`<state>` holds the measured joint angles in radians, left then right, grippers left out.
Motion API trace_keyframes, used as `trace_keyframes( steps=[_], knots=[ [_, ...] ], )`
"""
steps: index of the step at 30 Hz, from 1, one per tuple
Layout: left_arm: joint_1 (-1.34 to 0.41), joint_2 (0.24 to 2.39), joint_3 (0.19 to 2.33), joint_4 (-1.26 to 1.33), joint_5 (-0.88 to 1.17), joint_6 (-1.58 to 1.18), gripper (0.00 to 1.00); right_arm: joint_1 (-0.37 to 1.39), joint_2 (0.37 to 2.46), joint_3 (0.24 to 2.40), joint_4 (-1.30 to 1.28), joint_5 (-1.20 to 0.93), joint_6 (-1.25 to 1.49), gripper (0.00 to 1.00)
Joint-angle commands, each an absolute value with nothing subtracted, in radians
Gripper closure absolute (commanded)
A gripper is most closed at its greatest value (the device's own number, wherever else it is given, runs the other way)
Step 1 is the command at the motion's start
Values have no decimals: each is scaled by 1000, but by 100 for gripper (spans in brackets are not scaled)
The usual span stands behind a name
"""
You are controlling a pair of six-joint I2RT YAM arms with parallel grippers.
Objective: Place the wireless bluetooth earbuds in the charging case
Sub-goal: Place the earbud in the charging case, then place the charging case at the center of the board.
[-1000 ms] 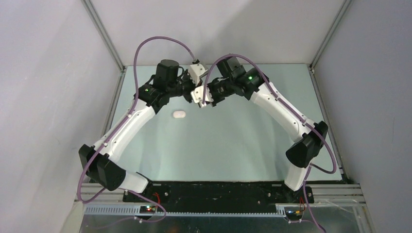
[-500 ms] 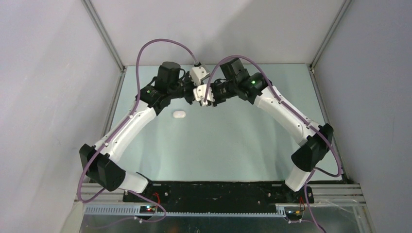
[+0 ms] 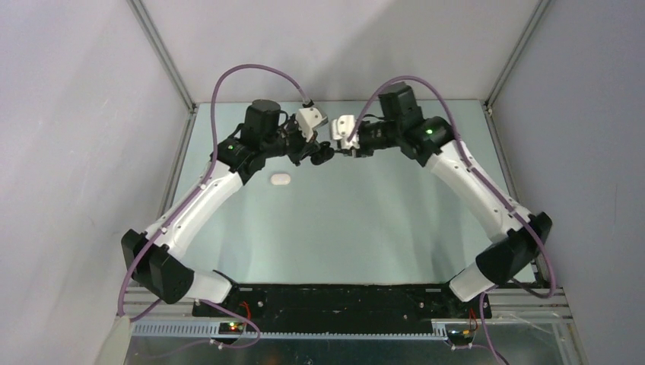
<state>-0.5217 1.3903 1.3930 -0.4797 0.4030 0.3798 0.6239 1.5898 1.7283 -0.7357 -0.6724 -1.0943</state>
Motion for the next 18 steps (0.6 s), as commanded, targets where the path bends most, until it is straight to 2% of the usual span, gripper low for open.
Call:
trace_keyframes(
  steps=[1,5,9,14,18],
  knots=[
    [-523,1356,1382,-443,407,415,100,584,1453,1660,-635,-740,-964,64],
    [-522,1362,1378,-443,414,428,100,567,1403,1566,-621,-719,-937,63],
    [-522,1363,1379,-442,427,441,100,538,1405,1511,-564,-731,-797,60],
    [-512,1342,1360,-443,488,521,100,470,1469,1491,-450,-815,-524,50],
    [-483,1346,1316,-441,566,610,100,426,1553,1528,-491,-893,-475,49]
  ],
)
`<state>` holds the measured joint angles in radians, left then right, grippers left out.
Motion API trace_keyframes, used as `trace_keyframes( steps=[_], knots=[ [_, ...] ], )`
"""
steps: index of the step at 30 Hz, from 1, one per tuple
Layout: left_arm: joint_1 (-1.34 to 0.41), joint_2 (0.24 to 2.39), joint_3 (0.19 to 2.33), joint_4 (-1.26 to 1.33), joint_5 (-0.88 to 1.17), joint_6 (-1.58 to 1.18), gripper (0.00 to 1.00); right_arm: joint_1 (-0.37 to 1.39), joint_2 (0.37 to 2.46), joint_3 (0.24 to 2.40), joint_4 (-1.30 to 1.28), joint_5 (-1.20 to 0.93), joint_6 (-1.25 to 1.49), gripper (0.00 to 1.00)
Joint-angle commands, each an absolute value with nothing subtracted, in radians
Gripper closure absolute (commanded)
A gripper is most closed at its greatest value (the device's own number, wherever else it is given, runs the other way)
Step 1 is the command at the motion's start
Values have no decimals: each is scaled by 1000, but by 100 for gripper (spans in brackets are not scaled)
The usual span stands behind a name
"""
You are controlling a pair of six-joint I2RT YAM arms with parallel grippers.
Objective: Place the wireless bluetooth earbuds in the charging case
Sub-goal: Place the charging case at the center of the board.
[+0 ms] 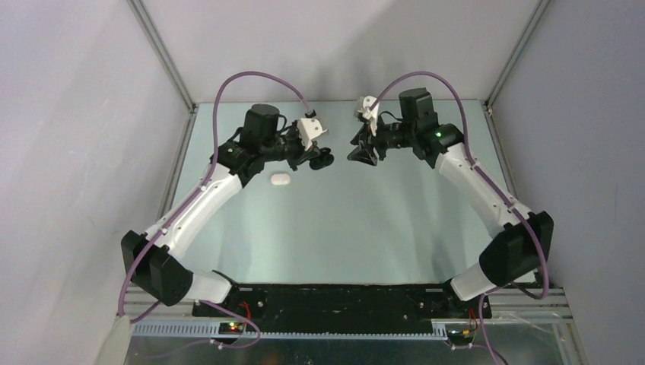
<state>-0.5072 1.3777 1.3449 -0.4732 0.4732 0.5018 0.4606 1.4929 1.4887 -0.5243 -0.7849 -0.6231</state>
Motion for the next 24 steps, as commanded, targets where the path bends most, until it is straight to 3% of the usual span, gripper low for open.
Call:
trace_keyframes(
  steps=[1,12,20,22,24],
  knots=[
    [-476,1350,1310,-442,581,614,100,424,1567,1535,-497,-911,-458,49],
    [-453,1641,1288,-443,785,612,100,369,1618,1468,-451,-932,-297,47],
    [-466,1841,1350,-442,811,602,100,337,1612,1436,-509,-904,-328,48],
    [-473,1873,1358,-441,803,612,97,334,1609,1425,-527,-902,-339,48],
    [-480,1903,1372,-441,784,593,87,330,1605,1413,-535,-902,-345,48]
  ],
)
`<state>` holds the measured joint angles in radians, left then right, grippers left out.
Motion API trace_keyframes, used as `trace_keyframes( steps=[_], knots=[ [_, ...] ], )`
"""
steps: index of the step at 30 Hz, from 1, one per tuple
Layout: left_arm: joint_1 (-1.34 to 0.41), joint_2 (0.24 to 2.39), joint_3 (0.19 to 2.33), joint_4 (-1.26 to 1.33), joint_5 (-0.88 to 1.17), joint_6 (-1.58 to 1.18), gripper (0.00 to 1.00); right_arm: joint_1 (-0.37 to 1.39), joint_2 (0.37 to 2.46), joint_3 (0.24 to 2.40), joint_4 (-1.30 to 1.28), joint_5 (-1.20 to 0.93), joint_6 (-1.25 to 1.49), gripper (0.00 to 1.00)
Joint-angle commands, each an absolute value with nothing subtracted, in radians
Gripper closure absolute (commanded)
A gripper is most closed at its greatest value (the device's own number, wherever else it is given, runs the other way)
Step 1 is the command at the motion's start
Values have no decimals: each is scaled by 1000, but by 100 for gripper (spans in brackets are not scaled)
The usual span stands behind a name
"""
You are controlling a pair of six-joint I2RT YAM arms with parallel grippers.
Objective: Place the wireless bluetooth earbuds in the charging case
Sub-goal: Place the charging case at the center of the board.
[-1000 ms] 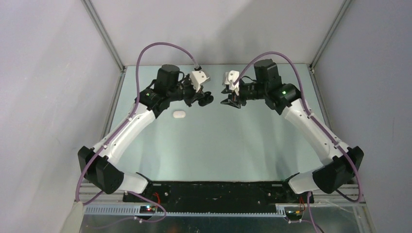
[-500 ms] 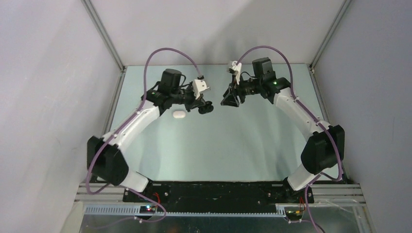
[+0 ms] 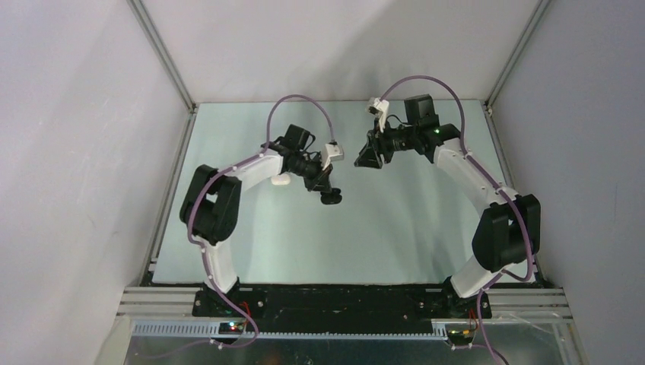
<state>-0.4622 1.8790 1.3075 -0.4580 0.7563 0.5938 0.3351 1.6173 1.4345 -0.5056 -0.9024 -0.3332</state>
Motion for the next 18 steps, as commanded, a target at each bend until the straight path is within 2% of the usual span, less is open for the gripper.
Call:
trace_keyframes(
  steps=[1,2,3,4,6,11,18],
  knots=[
    [-480,1919,1382,-441,780,575,78,325,1603,1410,-536,-901,-347,48],
    [-479,1923,1386,-441,778,568,67,324,1602,1406,-537,-898,-349,48],
    [-478,1927,1396,-440,767,546,61,321,1604,1405,-537,-896,-351,48],
    [-472,1928,1404,-440,761,529,47,318,1606,1404,-538,-891,-355,48],
    [-453,1925,1439,-439,741,466,31,311,1614,1404,-540,-885,-370,48],
    [-380,1864,1542,-430,733,324,28,313,1656,1406,-554,-874,-447,48],
    [-317,1635,1506,-422,644,163,28,381,1694,1450,-596,-798,-548,48]
  ],
)
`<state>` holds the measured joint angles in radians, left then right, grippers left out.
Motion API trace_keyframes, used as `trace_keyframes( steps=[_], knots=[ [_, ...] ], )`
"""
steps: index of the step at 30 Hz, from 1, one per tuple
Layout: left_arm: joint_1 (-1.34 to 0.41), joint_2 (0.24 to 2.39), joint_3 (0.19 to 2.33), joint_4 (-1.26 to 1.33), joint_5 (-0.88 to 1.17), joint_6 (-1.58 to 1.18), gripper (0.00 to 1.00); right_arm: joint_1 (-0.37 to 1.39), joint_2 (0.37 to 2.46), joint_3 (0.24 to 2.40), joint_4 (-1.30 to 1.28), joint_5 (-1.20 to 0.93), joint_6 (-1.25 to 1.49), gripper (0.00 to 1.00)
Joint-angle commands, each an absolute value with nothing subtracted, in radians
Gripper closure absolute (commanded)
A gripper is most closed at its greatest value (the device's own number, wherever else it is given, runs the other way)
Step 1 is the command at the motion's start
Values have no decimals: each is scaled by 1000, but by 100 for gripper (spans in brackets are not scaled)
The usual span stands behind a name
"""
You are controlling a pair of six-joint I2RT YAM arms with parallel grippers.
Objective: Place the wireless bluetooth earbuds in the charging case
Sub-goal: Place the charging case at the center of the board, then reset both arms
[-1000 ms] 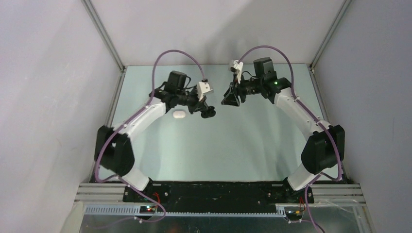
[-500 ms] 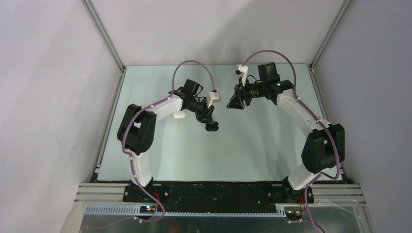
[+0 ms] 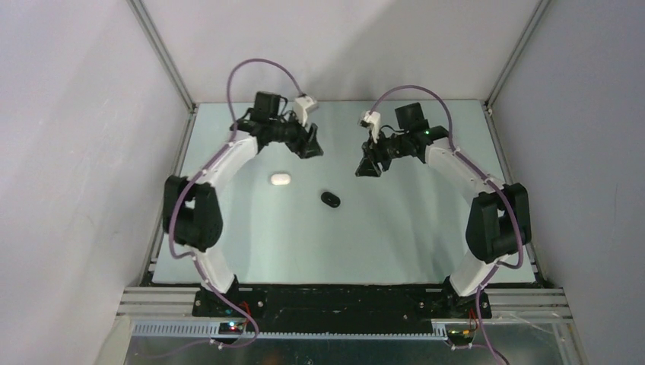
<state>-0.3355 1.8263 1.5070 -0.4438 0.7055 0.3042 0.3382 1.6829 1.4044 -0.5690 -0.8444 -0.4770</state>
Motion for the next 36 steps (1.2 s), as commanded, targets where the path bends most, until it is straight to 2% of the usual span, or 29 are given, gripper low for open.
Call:
trace_keyframes(
  steps=[1,2,4,5,6,7,9,12,16,18,22,31,36],
  knots=[
    [-312,1607,1482,-421,622,155,28,384,1691,1468,-587,-782,-529,48],
    [-309,1550,1459,-422,563,147,28,385,1684,1479,-578,-772,-507,47],
    [-298,1467,1436,-422,492,145,27,374,1668,1522,-538,-734,-423,35],
    [-285,1419,1431,-422,472,143,26,358,1661,1557,-526,-709,-357,12],
    [-278,1397,1422,-423,427,141,23,349,1648,1588,-502,-692,-284,6],
    [-267,1358,1417,-422,403,139,10,329,1642,1605,-489,-653,-251,2],
    [-251,1312,1407,-423,343,151,2,299,1630,1652,-475,-613,-181,1],
    [-234,1268,1389,-422,258,176,0,265,1616,1704,-456,-544,-85,1],
    [-195,1252,1345,-421,131,94,0,283,1595,1722,-471,-114,-6,1],
    [-164,1260,1318,-419,98,-5,0,293,1578,1689,-473,-19,-11,1],
    [-148,1258,1271,-392,128,-43,0,295,1562,1632,-458,-11,-24,1],
    [-147,1285,1264,-389,82,-3,0,309,1634,1690,-466,-66,-5,1],
    [-147,1283,1263,-389,171,67,0,388,1637,1658,-442,-51,-85,1]
  ],
)
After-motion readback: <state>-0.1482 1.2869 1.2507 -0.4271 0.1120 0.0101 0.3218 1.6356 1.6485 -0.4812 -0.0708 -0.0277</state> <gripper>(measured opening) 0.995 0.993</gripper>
